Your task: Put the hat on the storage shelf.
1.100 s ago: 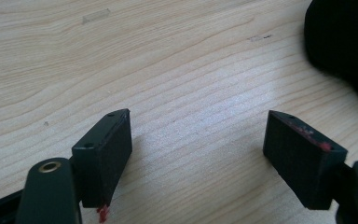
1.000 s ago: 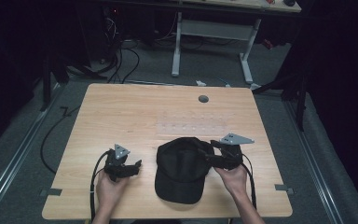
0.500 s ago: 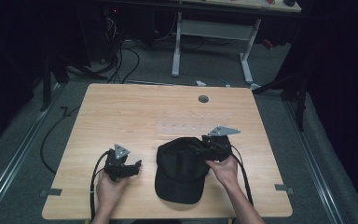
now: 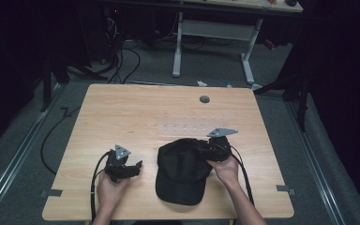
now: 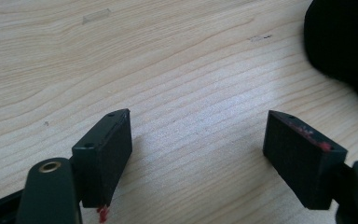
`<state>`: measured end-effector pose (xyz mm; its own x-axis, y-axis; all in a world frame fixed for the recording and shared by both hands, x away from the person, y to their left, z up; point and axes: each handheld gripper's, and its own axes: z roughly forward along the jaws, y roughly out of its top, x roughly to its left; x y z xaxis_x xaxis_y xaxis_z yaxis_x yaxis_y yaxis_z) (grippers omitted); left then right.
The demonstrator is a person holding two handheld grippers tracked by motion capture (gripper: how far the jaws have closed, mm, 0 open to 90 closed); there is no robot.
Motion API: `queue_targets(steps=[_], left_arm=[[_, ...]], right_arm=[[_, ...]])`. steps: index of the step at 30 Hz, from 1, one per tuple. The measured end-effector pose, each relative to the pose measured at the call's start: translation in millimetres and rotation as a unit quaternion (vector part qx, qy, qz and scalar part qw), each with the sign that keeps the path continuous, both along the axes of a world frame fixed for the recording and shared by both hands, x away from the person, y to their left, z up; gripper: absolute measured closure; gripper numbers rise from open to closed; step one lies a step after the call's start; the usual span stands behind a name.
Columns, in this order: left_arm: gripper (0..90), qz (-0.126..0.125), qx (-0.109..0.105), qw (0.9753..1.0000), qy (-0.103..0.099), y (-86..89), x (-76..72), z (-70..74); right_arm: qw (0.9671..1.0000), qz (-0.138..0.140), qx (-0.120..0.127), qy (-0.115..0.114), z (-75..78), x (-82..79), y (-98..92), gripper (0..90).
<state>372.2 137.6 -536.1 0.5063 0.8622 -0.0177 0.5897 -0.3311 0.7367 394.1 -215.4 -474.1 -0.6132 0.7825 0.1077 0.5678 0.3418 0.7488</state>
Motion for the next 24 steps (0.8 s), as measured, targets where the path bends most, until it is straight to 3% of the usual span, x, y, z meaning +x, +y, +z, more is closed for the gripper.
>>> queue_targets(steps=[1, 8, 18, 24], left_arm=[[24.0, 0.000, 0.000, 1.0000, 0.000, 0.0, 0.0, 0.0], [24.0, 0.001, -0.001, 1.0000, 0.000, -0.1, 0.0, -0.1], [23.9, 0.001, -0.001, 1.0000, 0.000, -0.1, 0.1, 0.0], [23.9, 0.001, -0.001, 1.0000, 0.000, -0.2, 0.1, 0.0]], right_arm=[[1.0000, 0.005, 0.000, 0.004, -0.3, -0.4, 0.0, 68.2], [0.9996, 0.028, 0.002, 0.001, -0.6, -1.9, -1.6, 79.9], [0.9991, 0.042, 0.008, -0.004, 3.1, -8.4, -4.9, 84.3], [0.9985, 0.047, 0.020, -0.019, 12.3, -14.8, -9.9, 84.6]])
